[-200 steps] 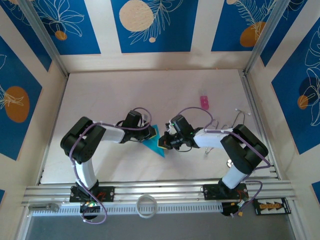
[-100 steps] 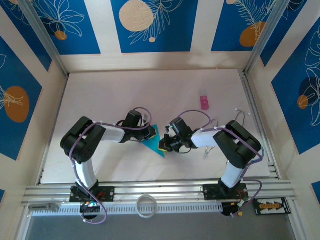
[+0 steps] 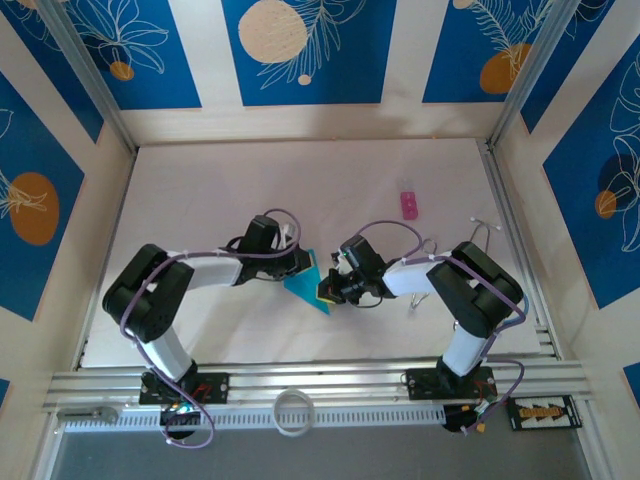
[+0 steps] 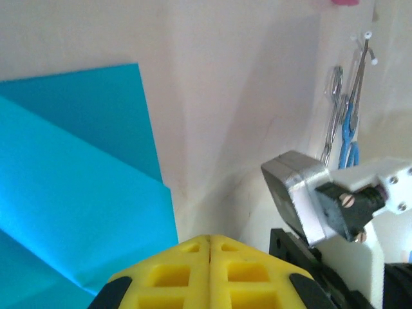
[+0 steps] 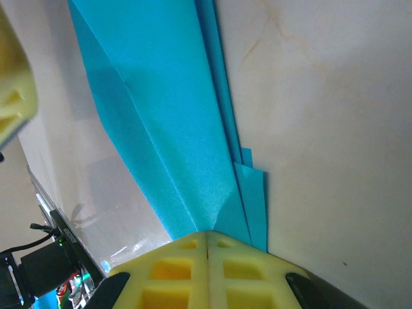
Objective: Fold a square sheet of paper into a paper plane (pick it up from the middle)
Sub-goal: Fourth fold the wing at the center of the table.
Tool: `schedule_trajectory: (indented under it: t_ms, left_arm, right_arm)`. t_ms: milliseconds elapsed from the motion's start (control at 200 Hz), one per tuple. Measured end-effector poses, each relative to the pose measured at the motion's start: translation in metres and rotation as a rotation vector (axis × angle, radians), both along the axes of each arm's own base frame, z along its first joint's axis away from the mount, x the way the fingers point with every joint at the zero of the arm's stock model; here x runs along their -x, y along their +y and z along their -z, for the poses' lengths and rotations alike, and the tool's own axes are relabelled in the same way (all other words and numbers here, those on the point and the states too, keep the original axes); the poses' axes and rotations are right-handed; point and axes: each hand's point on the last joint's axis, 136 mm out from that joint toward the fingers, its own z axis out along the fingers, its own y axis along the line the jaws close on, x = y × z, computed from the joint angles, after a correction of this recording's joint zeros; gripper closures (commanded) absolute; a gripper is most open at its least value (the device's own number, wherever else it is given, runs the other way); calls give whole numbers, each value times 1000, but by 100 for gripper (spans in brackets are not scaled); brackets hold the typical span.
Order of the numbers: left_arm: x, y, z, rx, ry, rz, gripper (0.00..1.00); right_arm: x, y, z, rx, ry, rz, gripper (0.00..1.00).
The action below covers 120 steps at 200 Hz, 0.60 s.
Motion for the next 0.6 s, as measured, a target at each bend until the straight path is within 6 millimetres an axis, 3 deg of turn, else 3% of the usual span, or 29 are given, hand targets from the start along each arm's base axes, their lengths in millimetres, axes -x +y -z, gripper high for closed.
schedule_trajectory:
  t_ms: [220, 415, 600]
  left_arm:
    - [19, -2, 15, -9, 59, 35, 97]
    - [20, -3, 29, -7, 98, 26, 97]
    - [20, -4, 30, -4, 94, 26, 97]
  right_arm:
    - [0, 0, 0, 0, 0, 0, 100]
    - [0, 0, 0, 0, 0, 0, 100]
    - [0, 0, 0, 3, -1, -2, 100]
